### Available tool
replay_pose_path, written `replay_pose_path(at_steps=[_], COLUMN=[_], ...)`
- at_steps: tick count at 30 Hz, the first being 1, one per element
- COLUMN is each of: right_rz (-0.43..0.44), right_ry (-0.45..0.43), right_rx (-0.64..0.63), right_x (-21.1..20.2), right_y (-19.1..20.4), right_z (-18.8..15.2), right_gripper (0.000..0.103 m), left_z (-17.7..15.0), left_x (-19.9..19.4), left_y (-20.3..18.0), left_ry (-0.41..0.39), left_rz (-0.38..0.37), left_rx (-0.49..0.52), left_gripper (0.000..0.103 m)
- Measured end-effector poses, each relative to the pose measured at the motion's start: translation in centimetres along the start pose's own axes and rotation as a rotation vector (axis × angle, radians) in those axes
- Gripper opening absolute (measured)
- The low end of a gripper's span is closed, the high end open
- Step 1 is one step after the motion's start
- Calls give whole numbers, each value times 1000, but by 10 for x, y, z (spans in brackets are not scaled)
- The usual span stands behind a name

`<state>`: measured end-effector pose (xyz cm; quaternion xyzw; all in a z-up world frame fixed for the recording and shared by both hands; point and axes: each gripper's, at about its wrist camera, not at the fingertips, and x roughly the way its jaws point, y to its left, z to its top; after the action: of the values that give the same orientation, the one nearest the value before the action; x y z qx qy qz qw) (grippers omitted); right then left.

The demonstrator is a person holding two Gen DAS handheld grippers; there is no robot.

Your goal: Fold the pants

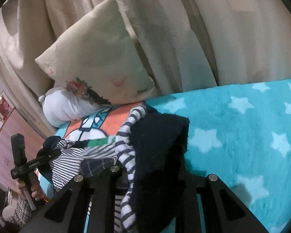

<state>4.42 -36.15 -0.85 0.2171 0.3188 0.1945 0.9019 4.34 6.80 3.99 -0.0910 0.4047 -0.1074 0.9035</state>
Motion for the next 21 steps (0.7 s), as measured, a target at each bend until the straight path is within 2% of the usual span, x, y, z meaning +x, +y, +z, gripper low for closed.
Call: replay_pose_path(at_steps=[1, 2, 3, 4, 5, 6, 8, 11, 13, 15, 16, 19, 21], right_rz=[-26, -77, -142, -182, -192, -179, -172, -247, -304, -257, -193, 13, 98], right_ry=[14, 29, 41, 53, 63, 60, 22, -68, -141, -172, -156, -28, 60], right_rx=[14, 24, 30, 36, 49, 65, 96, 71, 19, -36, -71, -180, -261], right_x=[9, 21, 30, 36, 39, 37, 22, -3, -19, -25, -21, 15, 50], right_y=[-6, -13, -19, -24, -29, -32, -36, -23, -1, 30, 51, 117, 165], right_z=[-2, -5, -9, -13, -17, -19, -20, -14, -9, -5, -3, -8, -17], right_gripper=[33, 44, 48, 52, 53, 53, 55, 57, 58, 58, 58, 57, 55], left_z=[0, -2, -5, -9, -11, -11, -12, -14, -18, -23, -25, -34, -38], left_x=[8, 18, 27, 37, 31, 27, 16, -6, -21, -36, -41, -58, -63], left_y=[6, 13, 21, 30, 35, 37, 41, 47, 48, 47, 46, 44, 45], left_ry=[16, 43, 73, 113, 68, 73, 74, 31, 3, -35, -56, -113, -127], left_rz=[18, 45, 66, 72, 45, 47, 46, 47, 55, 92, 117, 195, 230], left_rx=[-30, -66, -96, -135, -149, -153, -160, -151, -146, -139, -132, -112, -102], left_gripper=[34, 38, 42, 42, 47, 54, 57, 64, 65, 67, 68, 71, 71])
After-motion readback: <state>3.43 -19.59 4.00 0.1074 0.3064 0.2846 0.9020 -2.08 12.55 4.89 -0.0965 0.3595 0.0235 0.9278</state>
